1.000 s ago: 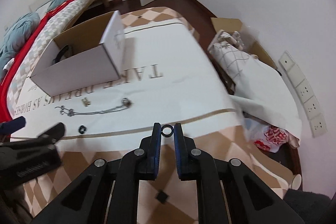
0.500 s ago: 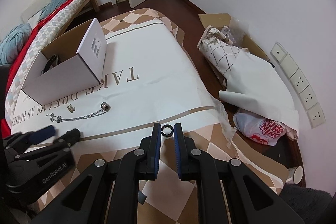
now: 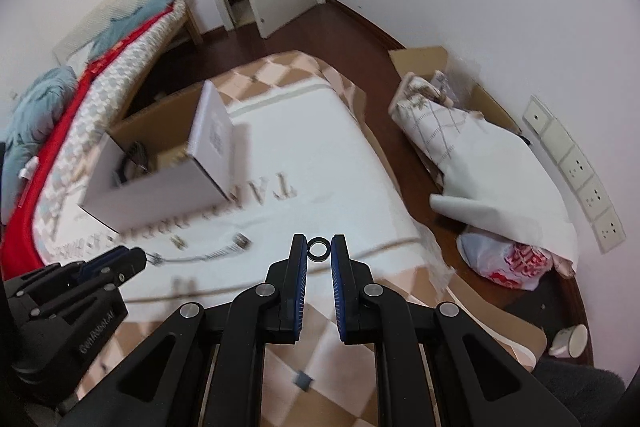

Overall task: Organize jewelry
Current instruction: 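Lower both black rings into the white box and open the grippers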

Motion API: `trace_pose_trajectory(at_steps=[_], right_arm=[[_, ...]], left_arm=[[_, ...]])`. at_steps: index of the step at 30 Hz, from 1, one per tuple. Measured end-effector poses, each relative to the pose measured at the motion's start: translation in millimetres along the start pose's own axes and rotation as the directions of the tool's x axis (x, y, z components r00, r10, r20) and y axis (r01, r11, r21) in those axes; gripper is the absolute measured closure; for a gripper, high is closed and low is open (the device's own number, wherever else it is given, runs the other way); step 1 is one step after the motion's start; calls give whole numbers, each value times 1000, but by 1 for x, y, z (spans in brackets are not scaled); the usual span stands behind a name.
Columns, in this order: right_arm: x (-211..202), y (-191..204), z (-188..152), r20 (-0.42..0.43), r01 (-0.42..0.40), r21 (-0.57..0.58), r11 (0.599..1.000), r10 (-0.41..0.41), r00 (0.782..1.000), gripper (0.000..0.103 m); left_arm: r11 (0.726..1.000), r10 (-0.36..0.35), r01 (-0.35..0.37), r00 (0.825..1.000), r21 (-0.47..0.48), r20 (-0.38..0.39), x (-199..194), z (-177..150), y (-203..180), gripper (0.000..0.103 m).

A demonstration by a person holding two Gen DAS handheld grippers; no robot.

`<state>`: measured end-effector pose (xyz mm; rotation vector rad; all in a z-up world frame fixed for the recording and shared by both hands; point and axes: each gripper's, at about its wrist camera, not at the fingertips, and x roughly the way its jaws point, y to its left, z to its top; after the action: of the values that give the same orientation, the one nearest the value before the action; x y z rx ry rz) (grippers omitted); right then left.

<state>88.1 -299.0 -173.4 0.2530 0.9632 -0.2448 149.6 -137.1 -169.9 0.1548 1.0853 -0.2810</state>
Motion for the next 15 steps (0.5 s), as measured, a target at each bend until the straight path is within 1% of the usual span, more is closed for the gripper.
trace_pose_trajectory(at_steps=[2, 5, 8, 9, 11, 14, 15], right_arm=[[-6, 8, 9, 13, -27, -9, 1000, 27, 1000, 90], [-10, 27, 30, 27, -89, -29, 996, 90, 996, 90], [-4, 49, 56, 7, -176, -40, 984, 176, 984, 90], [2, 58, 67, -13, -214, -45, 976, 214, 977, 90], [12, 70, 81, -31, -248, -40, 968, 246, 969, 90], [35, 86, 101, -83, -286, -34, 958, 283, 956, 90], [48, 92, 108, -124, -312, -22, 950, 307, 944, 90]], left_arm=[[1000, -3, 4, 1000, -14, 28, -12, 13, 10, 93], [997, -35, 39, 997, -62, 62, -28, 40, 33, 93], [989, -93, 98, 994, -112, 50, -25, 67, 59, 93], [986, -104, 110, 993, -122, 50, -24, 74, 66, 93], [985, -111, 115, 993, -125, 43, -18, 92, 79, 93], [981, -129, 131, 991, -143, 23, -6, 118, 99, 93], [979, -139, 139, 990, -150, 10, -1, 124, 104, 93]])
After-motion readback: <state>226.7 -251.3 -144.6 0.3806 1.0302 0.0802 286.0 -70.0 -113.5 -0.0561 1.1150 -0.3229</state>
